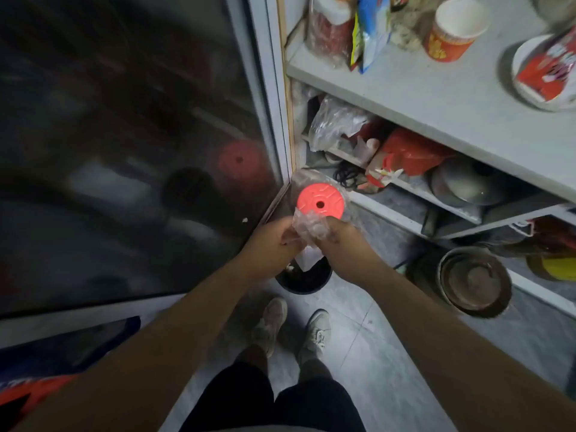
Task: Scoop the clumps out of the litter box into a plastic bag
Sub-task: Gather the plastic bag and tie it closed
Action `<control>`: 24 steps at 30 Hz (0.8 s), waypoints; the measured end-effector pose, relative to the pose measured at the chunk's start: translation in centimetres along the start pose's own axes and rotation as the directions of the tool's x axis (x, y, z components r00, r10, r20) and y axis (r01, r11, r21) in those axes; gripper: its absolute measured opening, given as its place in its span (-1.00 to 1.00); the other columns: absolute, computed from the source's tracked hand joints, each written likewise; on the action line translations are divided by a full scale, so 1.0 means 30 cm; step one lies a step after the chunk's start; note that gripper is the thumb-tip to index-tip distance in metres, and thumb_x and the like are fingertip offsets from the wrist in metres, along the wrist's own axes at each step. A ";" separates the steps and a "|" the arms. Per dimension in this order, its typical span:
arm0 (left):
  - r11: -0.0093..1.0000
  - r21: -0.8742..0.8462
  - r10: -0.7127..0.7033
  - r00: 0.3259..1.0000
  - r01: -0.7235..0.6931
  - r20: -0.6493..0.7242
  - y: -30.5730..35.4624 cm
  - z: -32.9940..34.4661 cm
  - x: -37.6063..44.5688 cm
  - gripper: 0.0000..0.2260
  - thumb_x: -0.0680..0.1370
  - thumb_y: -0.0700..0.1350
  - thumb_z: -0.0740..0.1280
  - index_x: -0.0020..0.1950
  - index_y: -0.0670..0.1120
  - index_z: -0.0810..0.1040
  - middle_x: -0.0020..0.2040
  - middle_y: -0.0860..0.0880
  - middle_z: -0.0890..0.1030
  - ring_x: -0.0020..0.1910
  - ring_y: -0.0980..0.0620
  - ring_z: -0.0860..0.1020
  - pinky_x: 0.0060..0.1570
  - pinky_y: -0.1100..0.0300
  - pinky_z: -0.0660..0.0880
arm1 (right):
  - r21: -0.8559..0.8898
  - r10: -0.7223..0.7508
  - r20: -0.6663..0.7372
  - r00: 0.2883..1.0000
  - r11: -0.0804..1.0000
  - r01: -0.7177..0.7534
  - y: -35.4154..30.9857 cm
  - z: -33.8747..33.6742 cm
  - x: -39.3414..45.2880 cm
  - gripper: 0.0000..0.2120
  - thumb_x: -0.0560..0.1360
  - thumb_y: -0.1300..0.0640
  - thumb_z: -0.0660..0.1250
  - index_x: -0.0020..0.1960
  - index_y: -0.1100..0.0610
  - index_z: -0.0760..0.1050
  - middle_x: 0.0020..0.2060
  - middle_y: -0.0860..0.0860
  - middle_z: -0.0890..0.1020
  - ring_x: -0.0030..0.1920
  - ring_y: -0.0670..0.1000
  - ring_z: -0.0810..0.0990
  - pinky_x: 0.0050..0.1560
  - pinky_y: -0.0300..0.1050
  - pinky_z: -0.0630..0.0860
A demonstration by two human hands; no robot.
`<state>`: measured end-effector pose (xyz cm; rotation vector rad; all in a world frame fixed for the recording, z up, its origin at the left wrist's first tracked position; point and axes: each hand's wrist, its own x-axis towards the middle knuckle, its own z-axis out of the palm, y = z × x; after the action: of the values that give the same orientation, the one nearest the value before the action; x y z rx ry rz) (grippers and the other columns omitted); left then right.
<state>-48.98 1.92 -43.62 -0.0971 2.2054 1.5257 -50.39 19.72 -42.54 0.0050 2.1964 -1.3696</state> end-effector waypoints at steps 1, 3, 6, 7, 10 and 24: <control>0.999 0.026 -0.029 1.000 0.029 0.002 -0.043 0.001 0.020 -0.75 0.57 -0.02 0.38 0.22 -0.05 0.63 0.14 -0.01 0.71 0.20 0.02 0.65 0.26 -0.06 0.56 | -0.045 0.010 -0.004 1.000 0.999 -0.011 0.028 0.028 0.021 -0.82 0.63 0.13 0.29 0.18 0.13 0.59 0.00 0.00 0.68 0.00 -0.04 0.62 -0.01 -0.38 0.49; 0.997 0.026 -0.078 0.997 0.078 0.023 -0.137 0.011 0.064 -0.75 0.63 -0.09 0.37 0.28 -0.13 0.61 0.18 -0.09 0.70 0.23 -0.05 0.64 0.31 -0.14 0.51 | -0.056 -0.013 -0.033 0.999 0.998 0.011 0.087 0.085 0.062 -0.82 0.61 0.25 0.30 0.17 0.19 0.61 0.04 0.03 0.68 0.03 -0.13 0.62 0.08 -0.36 0.48; 0.992 0.049 -0.117 0.990 0.113 0.080 -0.272 0.035 0.115 -0.74 0.69 -0.16 0.30 0.37 -0.14 0.57 0.27 -0.07 0.66 0.29 0.00 0.60 0.38 -0.06 0.47 | -0.124 -0.025 -0.058 0.998 0.992 0.018 0.179 0.176 0.120 -0.81 0.60 0.34 0.26 0.14 0.26 0.62 -0.05 -0.04 0.61 -0.12 -0.48 0.53 -0.07 -0.64 0.31; 0.991 0.062 -0.120 0.989 0.115 0.089 -0.317 0.040 0.130 -0.74 0.70 -0.17 0.27 0.37 -0.13 0.57 0.27 -0.07 0.66 0.29 0.01 0.60 0.38 -0.04 0.47 | -0.135 0.013 -0.048 0.999 0.991 -0.020 0.203 0.207 0.140 -0.80 0.62 0.31 0.24 0.17 0.26 0.60 -0.03 -0.02 0.63 -0.13 -0.40 0.55 -0.08 -0.63 0.32; 0.979 0.120 -0.178 0.978 0.165 0.110 -0.456 0.054 0.172 -0.77 0.70 -0.13 0.25 0.30 -0.09 0.62 0.13 -0.02 0.70 0.16 0.07 0.64 0.23 0.05 0.55 | -0.154 0.142 0.002 0.990 0.978 -0.140 0.286 0.307 0.203 -0.70 0.63 0.24 0.21 0.35 0.19 0.48 0.13 0.14 0.64 0.09 0.08 0.61 0.16 -0.14 0.52; 0.917 0.340 -0.321 0.889 0.207 0.325 -1.078 0.201 0.270 -0.68 0.66 -0.12 0.18 0.39 0.04 0.53 0.25 0.04 0.65 0.06 0.24 0.57 -0.02 0.49 0.41 | -0.375 0.244 0.218 0.945 0.915 -0.150 0.829 0.698 0.352 -0.46 0.63 0.36 0.08 0.58 0.28 0.06 0.54 0.20 0.24 0.52 0.14 0.27 0.46 -0.16 0.15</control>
<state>-44.31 -3.49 -76.75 -0.0111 1.9841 0.9574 -43.08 11.38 -74.88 -0.0773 2.1192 -0.7996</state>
